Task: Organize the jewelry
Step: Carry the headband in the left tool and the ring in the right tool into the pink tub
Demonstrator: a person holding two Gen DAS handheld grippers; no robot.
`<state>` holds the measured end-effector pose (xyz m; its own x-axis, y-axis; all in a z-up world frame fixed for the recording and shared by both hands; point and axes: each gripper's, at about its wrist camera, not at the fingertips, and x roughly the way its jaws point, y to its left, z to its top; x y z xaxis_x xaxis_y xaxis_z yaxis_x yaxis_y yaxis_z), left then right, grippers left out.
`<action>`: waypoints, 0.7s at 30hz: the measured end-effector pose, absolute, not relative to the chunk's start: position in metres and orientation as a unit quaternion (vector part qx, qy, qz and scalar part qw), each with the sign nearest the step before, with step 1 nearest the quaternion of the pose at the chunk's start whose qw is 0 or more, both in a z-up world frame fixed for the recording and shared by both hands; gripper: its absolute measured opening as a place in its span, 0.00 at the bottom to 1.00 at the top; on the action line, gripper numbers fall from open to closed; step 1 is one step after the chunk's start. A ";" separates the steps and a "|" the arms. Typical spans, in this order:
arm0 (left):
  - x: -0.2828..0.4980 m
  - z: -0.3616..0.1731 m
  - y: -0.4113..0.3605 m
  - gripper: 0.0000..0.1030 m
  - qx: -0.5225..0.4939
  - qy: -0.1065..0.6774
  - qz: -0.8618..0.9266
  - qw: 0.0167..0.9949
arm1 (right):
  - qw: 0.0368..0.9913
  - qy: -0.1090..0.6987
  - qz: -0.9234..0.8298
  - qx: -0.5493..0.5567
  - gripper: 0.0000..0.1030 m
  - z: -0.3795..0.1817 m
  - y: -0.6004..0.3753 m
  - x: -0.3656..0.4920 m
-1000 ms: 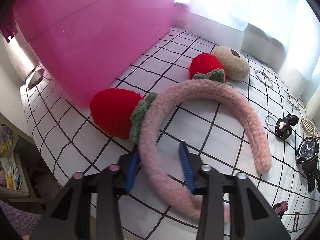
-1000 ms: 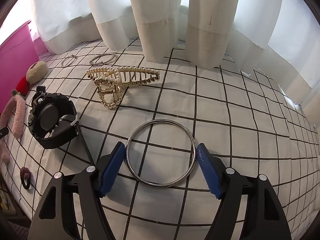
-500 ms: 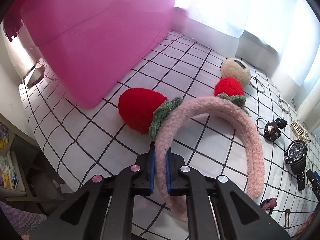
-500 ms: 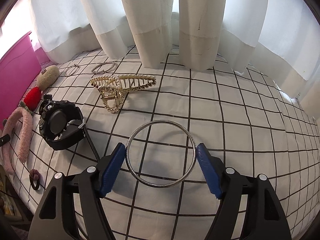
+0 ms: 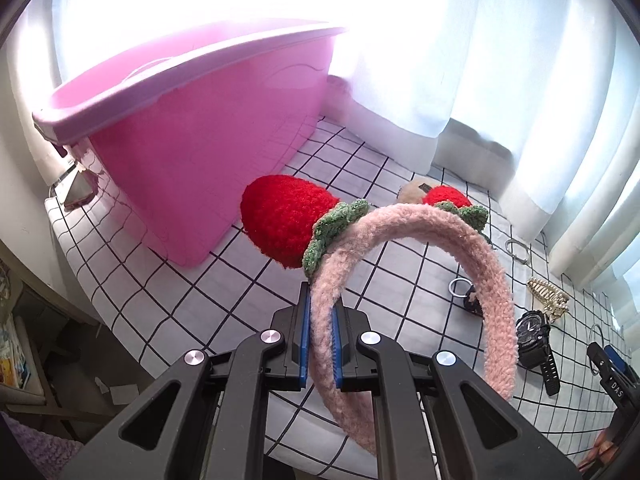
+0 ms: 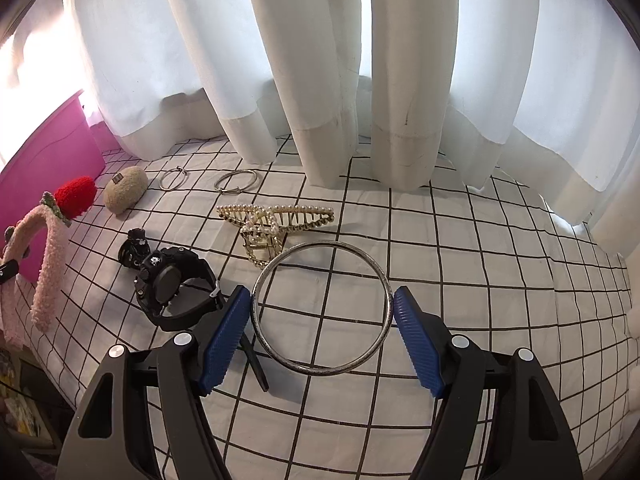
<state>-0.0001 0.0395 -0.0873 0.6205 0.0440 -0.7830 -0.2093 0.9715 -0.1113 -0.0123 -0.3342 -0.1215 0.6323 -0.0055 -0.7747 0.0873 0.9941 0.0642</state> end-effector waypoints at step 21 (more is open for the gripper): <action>-0.004 0.074 0.121 0.09 -0.089 0.302 0.110 0.943 | 0.948 0.294 0.121 0.029 0.69 0.046 -0.209 0.032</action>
<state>-0.0042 0.1206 0.0744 0.7935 0.1548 -0.5885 -0.2617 0.9599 -0.1004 0.0322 -0.2088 0.0459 0.7981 0.2453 -0.5504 -0.2116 0.9693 0.1253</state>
